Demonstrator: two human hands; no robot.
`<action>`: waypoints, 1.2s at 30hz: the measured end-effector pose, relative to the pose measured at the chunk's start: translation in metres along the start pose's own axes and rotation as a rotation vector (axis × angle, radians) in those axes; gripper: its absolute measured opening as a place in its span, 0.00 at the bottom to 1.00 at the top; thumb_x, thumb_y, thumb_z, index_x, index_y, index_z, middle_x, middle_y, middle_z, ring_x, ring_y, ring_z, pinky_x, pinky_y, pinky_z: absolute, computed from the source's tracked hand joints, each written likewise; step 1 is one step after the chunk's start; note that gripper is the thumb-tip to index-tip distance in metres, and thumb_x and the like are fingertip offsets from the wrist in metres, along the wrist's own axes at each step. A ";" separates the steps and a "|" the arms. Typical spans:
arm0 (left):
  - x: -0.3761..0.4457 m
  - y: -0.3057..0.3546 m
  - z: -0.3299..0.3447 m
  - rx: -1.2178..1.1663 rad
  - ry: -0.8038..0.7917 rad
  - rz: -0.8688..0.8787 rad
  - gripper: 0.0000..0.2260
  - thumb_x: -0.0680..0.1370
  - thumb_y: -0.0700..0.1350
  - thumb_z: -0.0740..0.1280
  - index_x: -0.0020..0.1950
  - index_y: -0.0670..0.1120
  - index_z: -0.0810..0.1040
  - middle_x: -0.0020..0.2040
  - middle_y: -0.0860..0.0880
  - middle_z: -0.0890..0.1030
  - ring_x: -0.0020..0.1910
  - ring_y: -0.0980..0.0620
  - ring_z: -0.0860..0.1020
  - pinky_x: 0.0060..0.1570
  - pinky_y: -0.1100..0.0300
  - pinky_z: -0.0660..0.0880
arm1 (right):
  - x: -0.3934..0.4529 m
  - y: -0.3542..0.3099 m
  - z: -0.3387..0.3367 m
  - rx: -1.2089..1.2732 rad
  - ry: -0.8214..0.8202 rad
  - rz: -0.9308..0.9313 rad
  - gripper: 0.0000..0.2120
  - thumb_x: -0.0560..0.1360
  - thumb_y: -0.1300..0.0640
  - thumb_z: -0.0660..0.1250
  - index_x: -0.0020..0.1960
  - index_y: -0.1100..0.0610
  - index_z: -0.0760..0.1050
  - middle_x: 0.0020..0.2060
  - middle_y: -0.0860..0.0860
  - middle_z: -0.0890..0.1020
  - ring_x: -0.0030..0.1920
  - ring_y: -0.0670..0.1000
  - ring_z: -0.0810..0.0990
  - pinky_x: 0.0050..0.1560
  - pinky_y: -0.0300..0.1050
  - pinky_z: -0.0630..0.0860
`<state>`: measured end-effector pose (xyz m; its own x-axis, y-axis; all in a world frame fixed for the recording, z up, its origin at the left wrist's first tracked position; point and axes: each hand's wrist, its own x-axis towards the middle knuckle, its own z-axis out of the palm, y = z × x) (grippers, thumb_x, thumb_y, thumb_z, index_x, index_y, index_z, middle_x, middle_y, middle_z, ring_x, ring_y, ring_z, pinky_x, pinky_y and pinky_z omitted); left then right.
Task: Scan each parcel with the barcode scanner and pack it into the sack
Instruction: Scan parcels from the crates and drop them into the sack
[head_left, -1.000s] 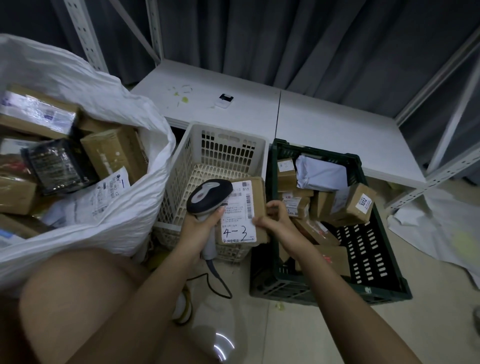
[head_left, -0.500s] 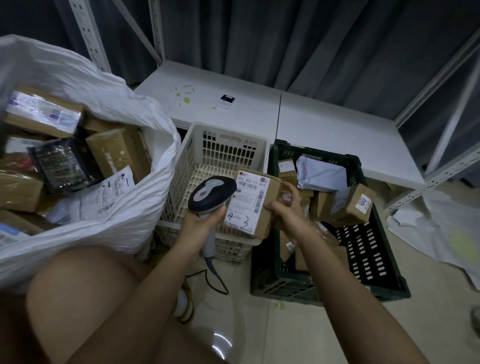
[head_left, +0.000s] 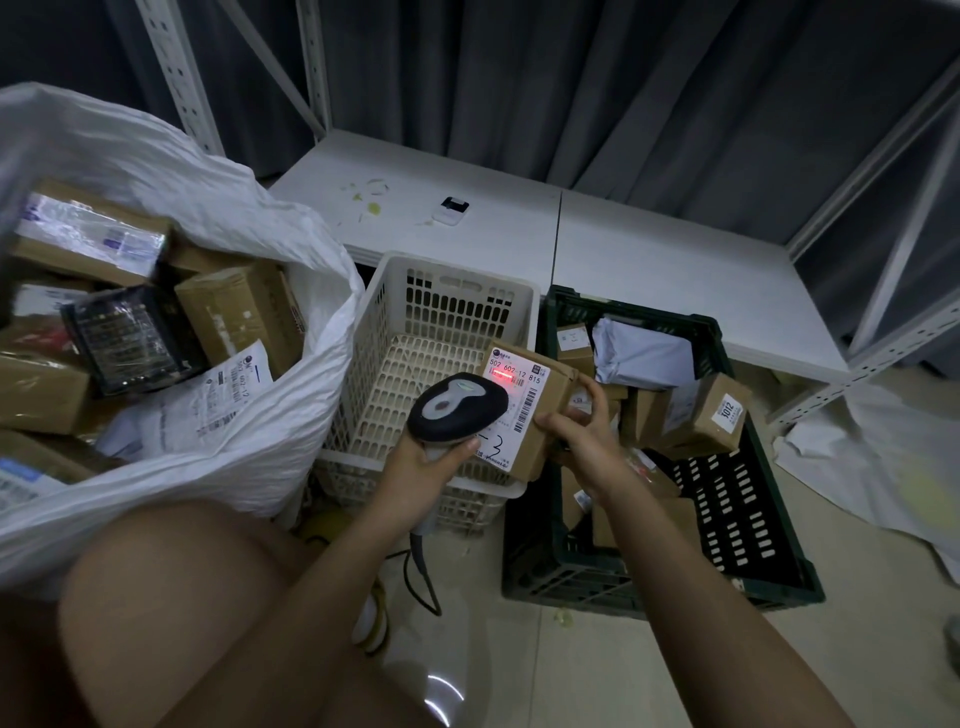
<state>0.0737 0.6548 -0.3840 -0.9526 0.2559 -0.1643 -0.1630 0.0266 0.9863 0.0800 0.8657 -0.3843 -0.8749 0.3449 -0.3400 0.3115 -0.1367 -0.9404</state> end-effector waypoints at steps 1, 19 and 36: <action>0.000 -0.001 0.000 0.007 -0.002 0.001 0.26 0.73 0.44 0.73 0.69 0.46 0.71 0.63 0.52 0.78 0.62 0.55 0.75 0.63 0.58 0.72 | 0.000 0.000 -0.001 -0.006 -0.002 -0.005 0.37 0.73 0.66 0.70 0.72 0.43 0.57 0.58 0.58 0.77 0.56 0.57 0.79 0.46 0.52 0.80; 0.000 -0.002 0.001 0.021 0.010 0.030 0.25 0.73 0.41 0.73 0.69 0.46 0.70 0.62 0.52 0.76 0.57 0.63 0.74 0.48 0.80 0.70 | 0.002 -0.001 0.000 -0.022 -0.011 -0.018 0.37 0.72 0.64 0.72 0.71 0.41 0.58 0.61 0.58 0.75 0.59 0.57 0.77 0.46 0.51 0.78; -0.007 0.019 0.002 -0.056 0.014 0.064 0.22 0.74 0.37 0.72 0.64 0.50 0.71 0.55 0.61 0.76 0.52 0.72 0.75 0.45 0.79 0.71 | -0.002 -0.013 0.005 -0.034 0.026 -0.102 0.39 0.71 0.61 0.74 0.72 0.41 0.58 0.62 0.55 0.75 0.60 0.57 0.77 0.54 0.58 0.79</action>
<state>0.0777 0.6550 -0.3638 -0.9649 0.2419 -0.1019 -0.1156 -0.0434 0.9923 0.0756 0.8619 -0.3710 -0.8930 0.3793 -0.2424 0.2341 -0.0686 -0.9698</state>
